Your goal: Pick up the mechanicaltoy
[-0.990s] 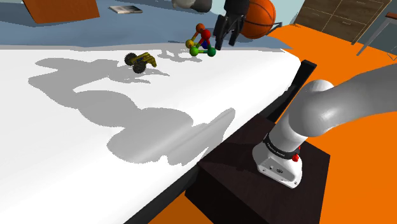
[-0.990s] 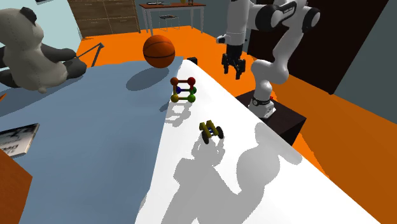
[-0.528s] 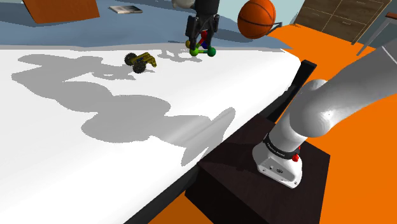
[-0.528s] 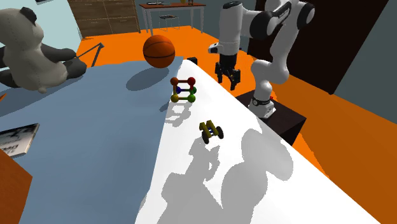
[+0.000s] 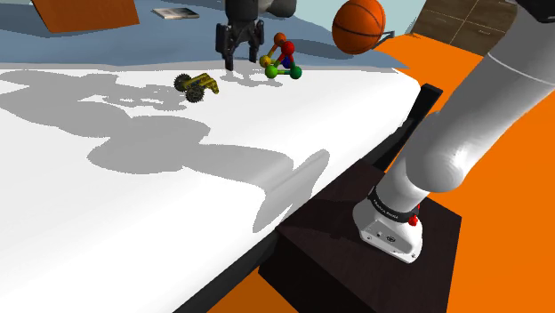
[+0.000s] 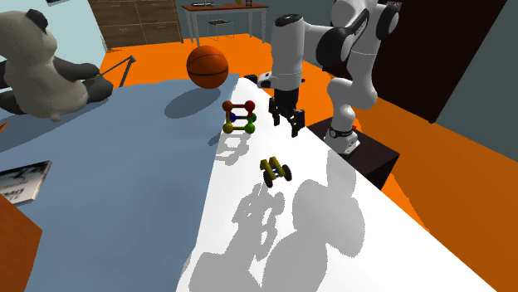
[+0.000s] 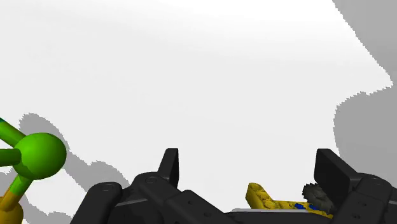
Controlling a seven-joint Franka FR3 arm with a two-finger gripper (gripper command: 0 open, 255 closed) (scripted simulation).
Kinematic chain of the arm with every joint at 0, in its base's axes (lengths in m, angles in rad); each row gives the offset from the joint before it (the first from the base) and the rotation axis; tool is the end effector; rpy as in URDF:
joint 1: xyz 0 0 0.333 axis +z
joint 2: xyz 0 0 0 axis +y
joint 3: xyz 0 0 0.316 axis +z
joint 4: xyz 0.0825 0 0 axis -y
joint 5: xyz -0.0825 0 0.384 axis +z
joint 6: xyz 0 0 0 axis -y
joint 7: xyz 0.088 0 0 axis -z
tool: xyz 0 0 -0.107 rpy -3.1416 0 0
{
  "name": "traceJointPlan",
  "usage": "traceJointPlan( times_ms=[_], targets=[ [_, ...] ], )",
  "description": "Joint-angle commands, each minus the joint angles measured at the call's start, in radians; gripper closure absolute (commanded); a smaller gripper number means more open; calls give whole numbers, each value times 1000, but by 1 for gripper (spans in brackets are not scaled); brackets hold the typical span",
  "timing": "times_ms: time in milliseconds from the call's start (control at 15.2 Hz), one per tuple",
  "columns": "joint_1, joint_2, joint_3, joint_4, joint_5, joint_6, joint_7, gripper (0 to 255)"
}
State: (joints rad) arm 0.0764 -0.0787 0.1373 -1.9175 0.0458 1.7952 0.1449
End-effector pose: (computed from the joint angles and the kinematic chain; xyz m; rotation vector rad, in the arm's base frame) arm 0.5196 0.1186 0.5213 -3.1141 -0.0887 0.0772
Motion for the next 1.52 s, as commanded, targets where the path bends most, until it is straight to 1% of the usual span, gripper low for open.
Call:
traceJointPlan(
  times_ms=[0, 396, 726, 1188, 1320, 1386, 1452],
  targets=[
    [10, 89, 14, 85, -14, -4, 15, 0],
    [55, 352, 42, 383, -64, -67, 56, 0],
    [112, 599, 50, 711, -110, -171, 78, 0],
    [108, 597, 48, 613, -110, -75, 78, 0],
    [107, 598, 48, 606, -110, -68, 78, 0],
    [107, 599, 48, 608, -110, -68, 78, 255],
    [107, 599, 48, 608, -110, -68, 78, 255]
  ],
)
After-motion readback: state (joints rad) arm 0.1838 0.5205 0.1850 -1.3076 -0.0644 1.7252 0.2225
